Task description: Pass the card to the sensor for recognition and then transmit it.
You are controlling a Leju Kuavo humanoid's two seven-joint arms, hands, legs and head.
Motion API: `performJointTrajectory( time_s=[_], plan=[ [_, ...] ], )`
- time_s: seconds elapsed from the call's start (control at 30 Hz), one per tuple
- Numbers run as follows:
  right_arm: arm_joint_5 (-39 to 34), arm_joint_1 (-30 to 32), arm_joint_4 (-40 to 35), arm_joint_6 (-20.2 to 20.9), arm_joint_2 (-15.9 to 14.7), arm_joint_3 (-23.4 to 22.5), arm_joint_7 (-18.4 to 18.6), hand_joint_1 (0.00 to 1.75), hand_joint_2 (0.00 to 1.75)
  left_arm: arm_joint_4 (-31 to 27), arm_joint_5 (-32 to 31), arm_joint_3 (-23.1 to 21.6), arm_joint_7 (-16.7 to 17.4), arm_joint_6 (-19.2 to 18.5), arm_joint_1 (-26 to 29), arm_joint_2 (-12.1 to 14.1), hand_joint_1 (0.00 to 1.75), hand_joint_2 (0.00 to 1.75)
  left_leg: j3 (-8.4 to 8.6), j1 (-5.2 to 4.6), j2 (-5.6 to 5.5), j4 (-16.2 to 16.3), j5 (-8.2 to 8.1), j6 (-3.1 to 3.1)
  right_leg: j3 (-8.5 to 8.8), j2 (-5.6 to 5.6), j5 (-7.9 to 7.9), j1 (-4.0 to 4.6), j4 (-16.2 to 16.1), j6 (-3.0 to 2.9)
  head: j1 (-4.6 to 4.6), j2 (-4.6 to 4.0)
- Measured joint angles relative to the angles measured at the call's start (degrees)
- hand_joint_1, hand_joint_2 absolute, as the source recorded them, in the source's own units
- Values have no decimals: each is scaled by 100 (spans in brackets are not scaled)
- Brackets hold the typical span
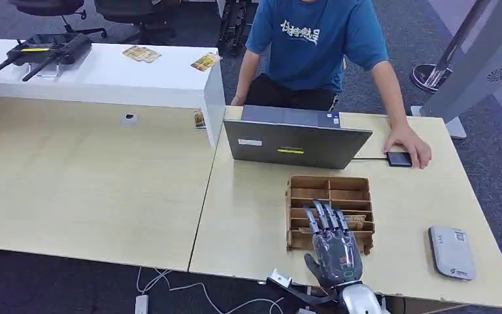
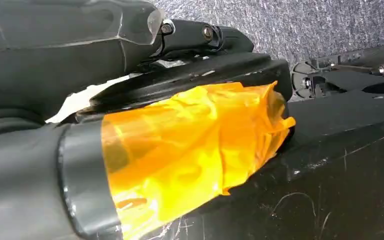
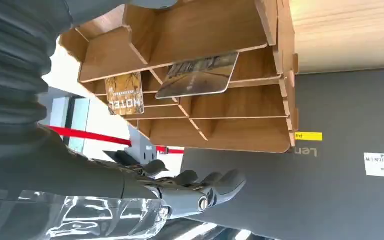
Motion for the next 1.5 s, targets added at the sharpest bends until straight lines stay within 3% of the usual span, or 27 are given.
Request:
performJointTrajectory(
  time_s=[1.0,1.23,1.5],
  plan=[
    [-57,63,407,-37,63,57,48,0,175,0,-4,0,-15,9,2,-4,0,0,-1,0,0,0,0,0,0,0,0,0,0,0,0,0],
    [4,58,407,-358,105,57,-24,0,175,0,-13,0,-28,7,3,-4,0,0,-1,0,0,0,0,0,0,0,0,0,0,0,0,0],
    [4,54,407,-378,157,52,-33,0,175,0,-15,0,-31,7,3,-4,0,0,-1,0,-1,0,0,0,0,0,0,0,0,0,0,0]
  ],
)
